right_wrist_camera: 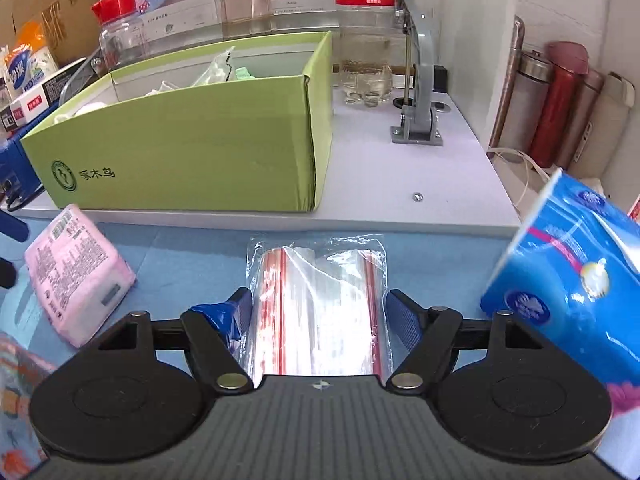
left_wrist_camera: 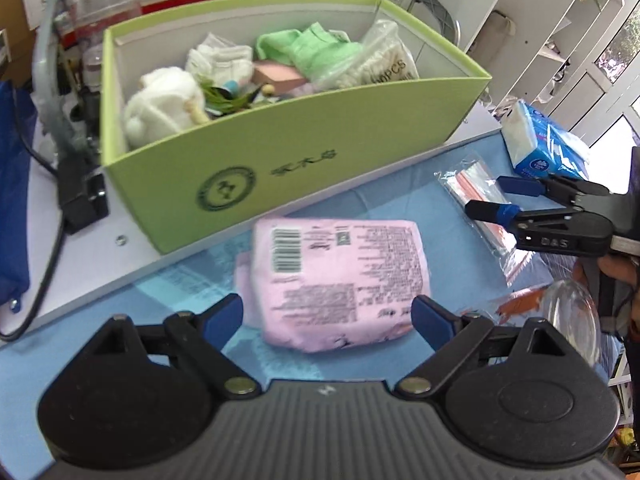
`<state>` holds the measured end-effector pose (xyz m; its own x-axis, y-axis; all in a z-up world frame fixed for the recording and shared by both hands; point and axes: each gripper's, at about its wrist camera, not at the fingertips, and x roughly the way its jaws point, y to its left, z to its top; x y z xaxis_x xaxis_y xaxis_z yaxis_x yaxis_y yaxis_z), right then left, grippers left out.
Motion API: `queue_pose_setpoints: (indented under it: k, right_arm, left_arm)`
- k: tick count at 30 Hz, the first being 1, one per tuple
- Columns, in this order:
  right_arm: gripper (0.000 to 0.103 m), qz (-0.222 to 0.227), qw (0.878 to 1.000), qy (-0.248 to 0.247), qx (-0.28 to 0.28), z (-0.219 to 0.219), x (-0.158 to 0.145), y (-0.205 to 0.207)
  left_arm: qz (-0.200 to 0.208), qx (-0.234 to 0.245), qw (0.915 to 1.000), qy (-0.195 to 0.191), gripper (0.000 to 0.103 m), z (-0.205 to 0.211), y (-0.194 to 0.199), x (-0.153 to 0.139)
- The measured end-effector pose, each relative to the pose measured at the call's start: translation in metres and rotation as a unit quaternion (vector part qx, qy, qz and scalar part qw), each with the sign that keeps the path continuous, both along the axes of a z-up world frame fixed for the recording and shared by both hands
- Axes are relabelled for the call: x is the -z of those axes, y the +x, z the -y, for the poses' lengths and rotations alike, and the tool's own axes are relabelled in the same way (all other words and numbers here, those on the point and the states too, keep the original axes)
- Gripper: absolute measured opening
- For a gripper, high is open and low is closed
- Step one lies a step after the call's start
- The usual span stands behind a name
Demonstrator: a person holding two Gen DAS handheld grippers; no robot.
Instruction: Organize soft objects
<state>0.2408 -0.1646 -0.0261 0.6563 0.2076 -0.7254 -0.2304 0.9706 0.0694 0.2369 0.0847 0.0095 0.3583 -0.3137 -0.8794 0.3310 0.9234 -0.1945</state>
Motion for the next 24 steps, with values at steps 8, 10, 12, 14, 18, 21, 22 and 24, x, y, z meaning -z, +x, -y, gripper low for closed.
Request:
queue_pose_setpoints:
  k: [8,10,12,14,18,21,22,24]
  right_arm:
    - [0.060,0.030,0.997,0.023,-0.068,-0.016,-0.025,-0.002]
    - [0.060,0.002,0.996,0.024,-0.085,-0.024,-0.024,0.012]
    - [0.060,-0.033,0.994,0.018,-0.098,-0.035,-0.019,0.026]
    - [0.060,-0.064,0.992,0.013,-0.105,-0.044,-0.017,0.034]
    - [0.060,-0.126,0.988,0.036,-0.076,-0.048,-0.025,0.044]
    - [0.060,-0.170,0.983,0.045,-0.056,-0.057,-0.031,0.050]
    - [0.060,-0.177,0.982,0.040,-0.054,-0.061,-0.032,0.049]
    - [0.060,-0.183,0.982,0.025,-0.045,-0.071,-0.032,0.050]
  left_arm:
    - [0.013,-0.019,0.9994,0.026,0.093,-0.006,-0.012,-0.008]
    - [0.018,-0.023,0.9992,0.028,0.093,-0.016,-0.019,-0.015]
    - [0.021,-0.032,0.9988,0.029,0.093,-0.028,-0.025,-0.021]
    - [0.025,-0.039,0.9985,0.028,0.093,-0.041,-0.031,-0.024]
    - [0.033,-0.052,0.9980,0.012,0.093,-0.060,-0.038,-0.025]
    - [0.041,-0.055,0.9975,-0.016,0.093,-0.074,-0.049,-0.025]
    - [0.046,-0.055,0.9972,-0.024,0.093,-0.079,-0.055,-0.025]
    - [0.053,-0.055,0.9965,-0.033,0.093,-0.090,-0.066,-0.026]
